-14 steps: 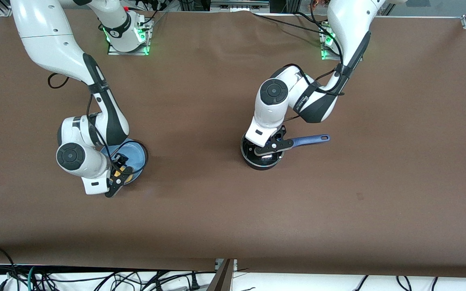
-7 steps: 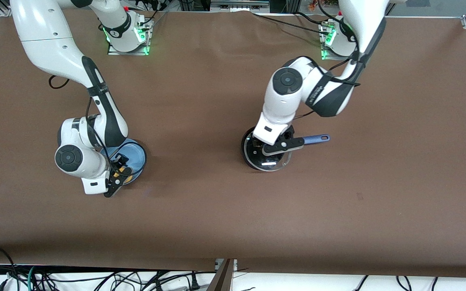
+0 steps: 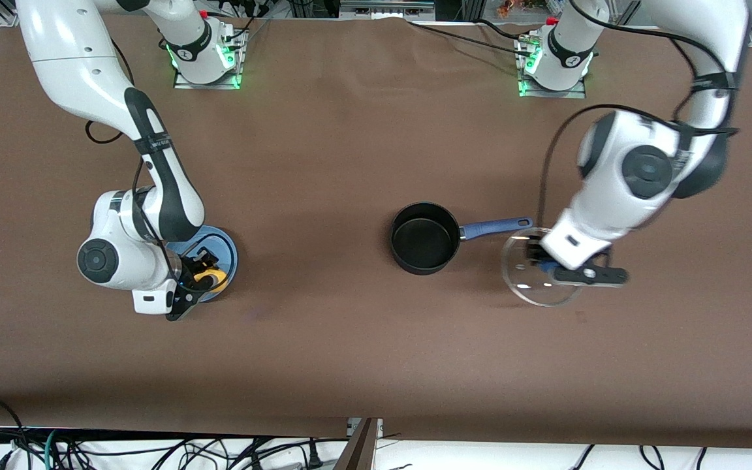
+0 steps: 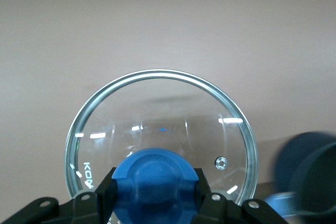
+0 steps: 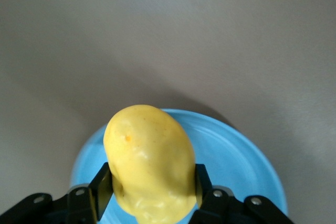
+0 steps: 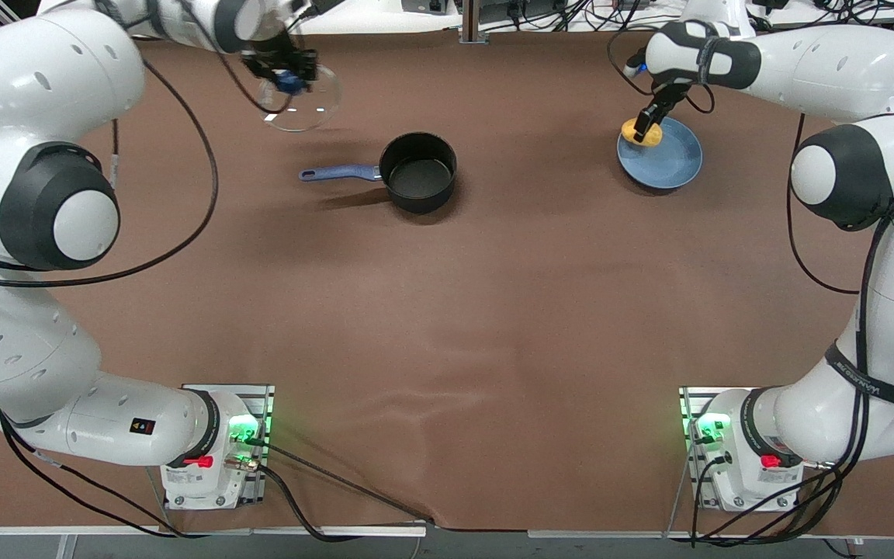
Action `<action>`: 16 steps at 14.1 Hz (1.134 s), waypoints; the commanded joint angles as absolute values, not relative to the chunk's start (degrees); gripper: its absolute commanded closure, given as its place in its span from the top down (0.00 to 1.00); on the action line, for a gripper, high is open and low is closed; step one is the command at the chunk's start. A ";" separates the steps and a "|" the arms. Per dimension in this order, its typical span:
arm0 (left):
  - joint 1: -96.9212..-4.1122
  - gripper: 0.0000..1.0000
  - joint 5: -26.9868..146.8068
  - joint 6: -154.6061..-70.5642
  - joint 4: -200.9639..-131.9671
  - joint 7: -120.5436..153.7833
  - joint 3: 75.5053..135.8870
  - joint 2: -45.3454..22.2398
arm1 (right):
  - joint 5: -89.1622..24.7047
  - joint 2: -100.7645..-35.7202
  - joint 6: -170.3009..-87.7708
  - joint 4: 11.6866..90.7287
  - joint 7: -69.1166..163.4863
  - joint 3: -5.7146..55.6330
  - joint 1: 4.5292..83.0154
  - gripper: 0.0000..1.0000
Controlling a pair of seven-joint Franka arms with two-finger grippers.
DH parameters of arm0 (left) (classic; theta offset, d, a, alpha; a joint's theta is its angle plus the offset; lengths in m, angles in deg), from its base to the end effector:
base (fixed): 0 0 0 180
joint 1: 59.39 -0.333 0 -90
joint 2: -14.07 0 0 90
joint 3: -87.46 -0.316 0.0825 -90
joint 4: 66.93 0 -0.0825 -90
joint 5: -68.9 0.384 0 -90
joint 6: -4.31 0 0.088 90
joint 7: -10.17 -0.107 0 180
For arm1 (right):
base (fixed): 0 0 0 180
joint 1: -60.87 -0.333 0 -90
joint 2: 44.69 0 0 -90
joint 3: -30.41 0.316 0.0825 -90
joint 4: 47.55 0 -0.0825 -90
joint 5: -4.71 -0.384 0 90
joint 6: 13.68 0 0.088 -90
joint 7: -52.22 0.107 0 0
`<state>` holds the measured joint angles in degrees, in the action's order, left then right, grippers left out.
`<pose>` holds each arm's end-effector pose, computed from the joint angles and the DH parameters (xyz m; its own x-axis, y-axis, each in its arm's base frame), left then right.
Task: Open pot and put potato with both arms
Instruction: 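Lift the lid with the left gripper while the right gripper lifts the potato, then move the right gripper's potato over the pot while the left gripper lowers the lid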
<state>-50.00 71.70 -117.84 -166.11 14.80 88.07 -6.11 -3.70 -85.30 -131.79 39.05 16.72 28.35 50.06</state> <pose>0.6452 -0.1110 0.3822 0.9916 -0.1184 0.0512 -0.1167 -0.9925 -0.0349 0.6845 0.1169 0.2336 0.7587 0.6470 -0.0762 0.6297 -0.7582 -0.1690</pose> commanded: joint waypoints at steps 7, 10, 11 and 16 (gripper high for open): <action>-52.79 0.50 62.14 -137.61 -182.94 -20.75 71.02 -6.32 | -14.63 -85.90 -130.01 28.48 74.38 33.04 34.26 0.04; -55.60 0.50 58.81 -138.42 -182.95 -24.09 70.93 -9.30 | -14.72 -88.10 -142.57 28.47 93.55 33.84 26.79 0.06; -56.66 0.50 57.05 -139.64 -182.94 -26.63 70.93 -10.44 | -14.72 -88.46 -145.75 28.47 98.14 33.92 24.51 0.07; -58.60 0.53 47.19 -141.23 -182.95 -35.00 70.93 -15.28 | -14.63 -90.91 -155.35 28.39 110.74 33.92 18.16 0.27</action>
<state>-58.33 49.64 -140.29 -183.41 -31.98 70.88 -14.10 -13.86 -89.22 -153.85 30.46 108.09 34.14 18.77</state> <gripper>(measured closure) 0.396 0.335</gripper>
